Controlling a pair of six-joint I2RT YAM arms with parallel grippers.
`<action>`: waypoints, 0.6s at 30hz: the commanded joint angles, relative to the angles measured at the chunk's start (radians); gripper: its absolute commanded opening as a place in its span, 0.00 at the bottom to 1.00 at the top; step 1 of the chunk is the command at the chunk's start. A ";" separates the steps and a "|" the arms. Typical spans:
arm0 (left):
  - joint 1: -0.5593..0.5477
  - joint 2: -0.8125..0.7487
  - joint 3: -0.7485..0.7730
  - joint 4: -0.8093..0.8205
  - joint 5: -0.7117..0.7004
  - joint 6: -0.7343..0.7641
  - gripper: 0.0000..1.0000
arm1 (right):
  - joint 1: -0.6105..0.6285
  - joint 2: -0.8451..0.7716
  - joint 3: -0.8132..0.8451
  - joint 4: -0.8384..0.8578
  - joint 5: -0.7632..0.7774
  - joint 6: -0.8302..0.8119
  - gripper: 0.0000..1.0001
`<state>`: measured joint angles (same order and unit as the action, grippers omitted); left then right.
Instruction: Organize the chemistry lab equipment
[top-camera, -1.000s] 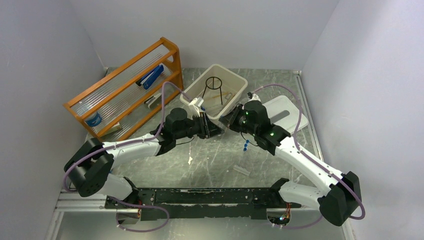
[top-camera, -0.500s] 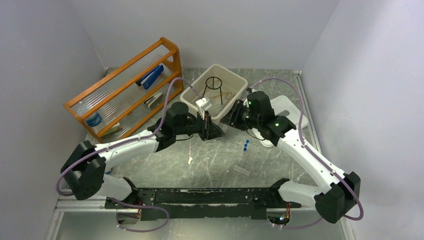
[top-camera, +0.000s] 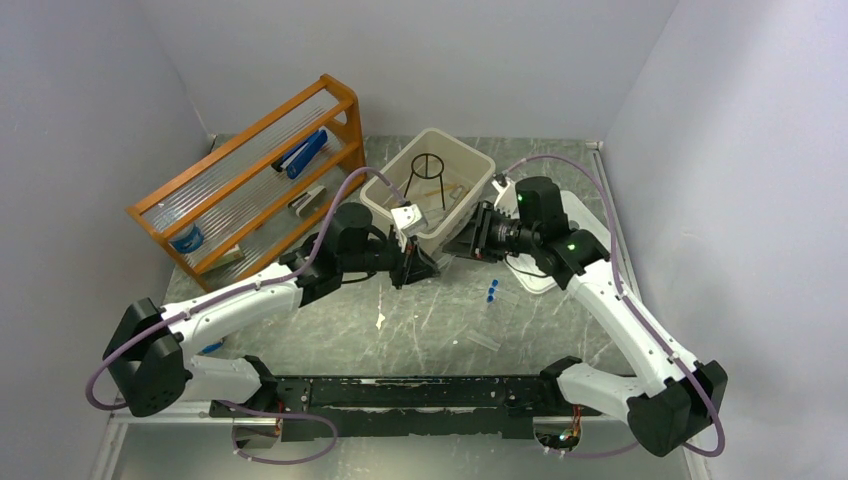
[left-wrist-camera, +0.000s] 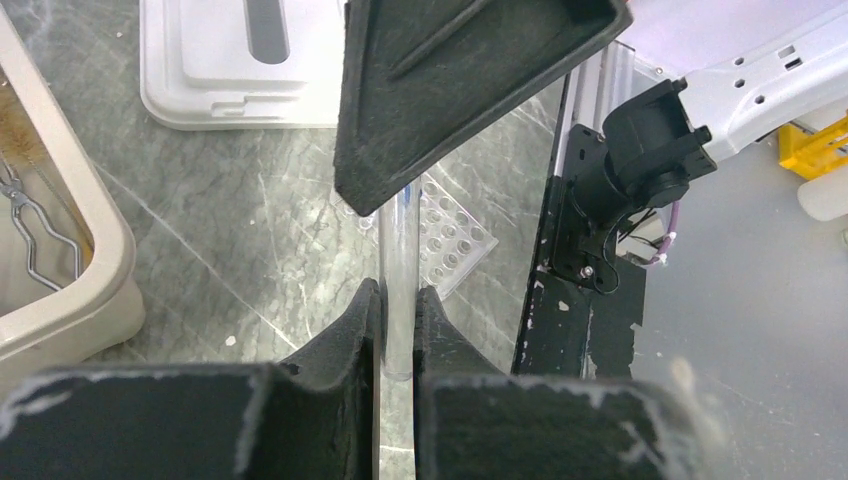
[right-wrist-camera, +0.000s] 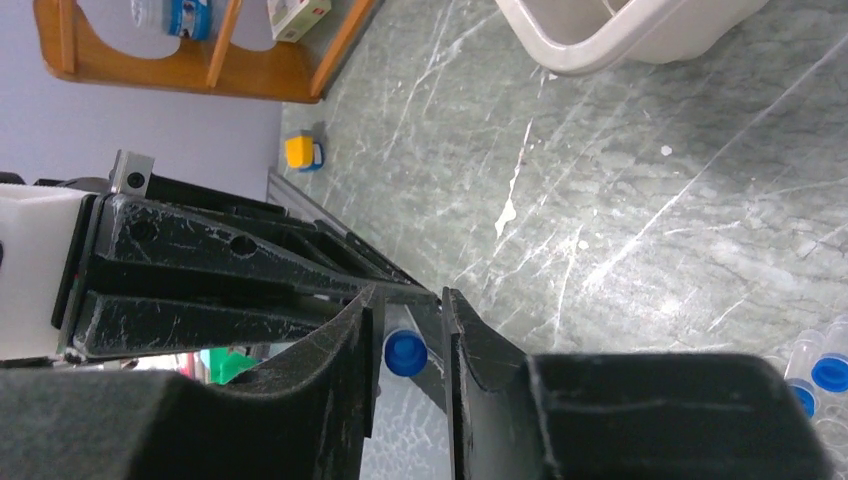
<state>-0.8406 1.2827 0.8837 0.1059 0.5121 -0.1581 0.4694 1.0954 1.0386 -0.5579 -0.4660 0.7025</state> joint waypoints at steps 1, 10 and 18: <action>0.014 -0.028 0.033 0.005 -0.036 0.043 0.05 | -0.026 -0.018 0.020 -0.068 -0.096 -0.042 0.30; 0.014 -0.035 0.040 -0.010 -0.037 0.053 0.05 | -0.045 -0.001 0.017 -0.051 -0.152 -0.040 0.20; 0.015 -0.033 0.046 -0.024 -0.066 0.025 0.35 | -0.048 0.002 0.022 -0.051 -0.085 -0.064 0.14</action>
<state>-0.8330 1.2751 0.8894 0.0765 0.4904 -0.1284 0.4324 1.0966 1.0435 -0.5888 -0.5873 0.6731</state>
